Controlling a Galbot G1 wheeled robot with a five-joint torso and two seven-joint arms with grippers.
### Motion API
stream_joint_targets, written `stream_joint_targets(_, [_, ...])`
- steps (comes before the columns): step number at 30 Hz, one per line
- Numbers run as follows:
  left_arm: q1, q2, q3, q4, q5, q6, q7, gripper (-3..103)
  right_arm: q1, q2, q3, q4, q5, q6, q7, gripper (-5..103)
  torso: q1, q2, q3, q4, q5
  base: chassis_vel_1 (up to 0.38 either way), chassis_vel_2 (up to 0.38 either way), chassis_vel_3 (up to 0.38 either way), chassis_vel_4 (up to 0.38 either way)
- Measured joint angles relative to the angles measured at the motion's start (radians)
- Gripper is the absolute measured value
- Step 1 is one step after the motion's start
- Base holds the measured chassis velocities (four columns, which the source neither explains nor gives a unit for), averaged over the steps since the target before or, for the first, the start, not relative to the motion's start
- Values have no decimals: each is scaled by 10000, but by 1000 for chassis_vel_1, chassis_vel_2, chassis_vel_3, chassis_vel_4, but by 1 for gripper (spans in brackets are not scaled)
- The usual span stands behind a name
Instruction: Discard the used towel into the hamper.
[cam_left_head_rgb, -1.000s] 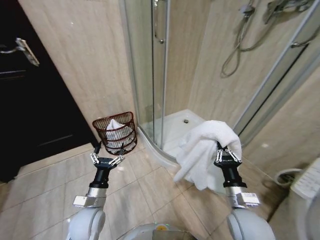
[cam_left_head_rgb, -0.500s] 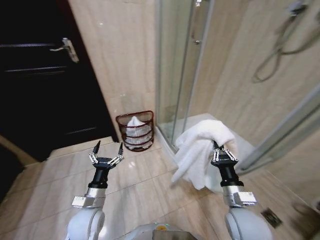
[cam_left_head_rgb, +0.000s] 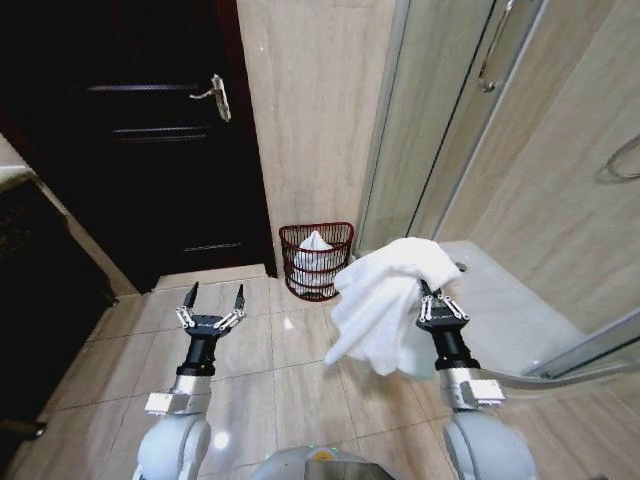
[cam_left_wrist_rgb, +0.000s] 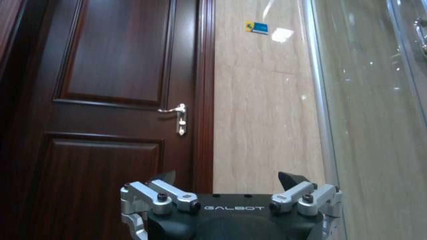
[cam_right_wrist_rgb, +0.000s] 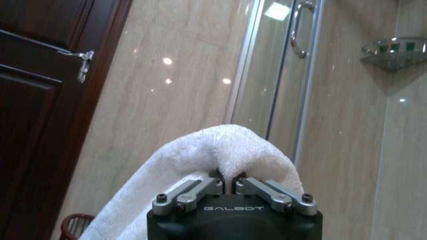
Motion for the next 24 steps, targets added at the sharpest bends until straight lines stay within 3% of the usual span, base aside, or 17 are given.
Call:
stream_joint_targets(14, [-105, 64, 28, 100, 99, 257, -475, 100, 72, 76, -354, -70, 9, -46, 149, 5, 2, 5, 4, 3, -12, 153, 140, -149, -160])
stream_joint_targets(24, [-15, 140, 31, 141, -2, 109, -463, 100, -97, 155, -464, -68, 74, 118, 279, 5, 15, 39, 24, 4, -2, -17, -23, 12, 7])
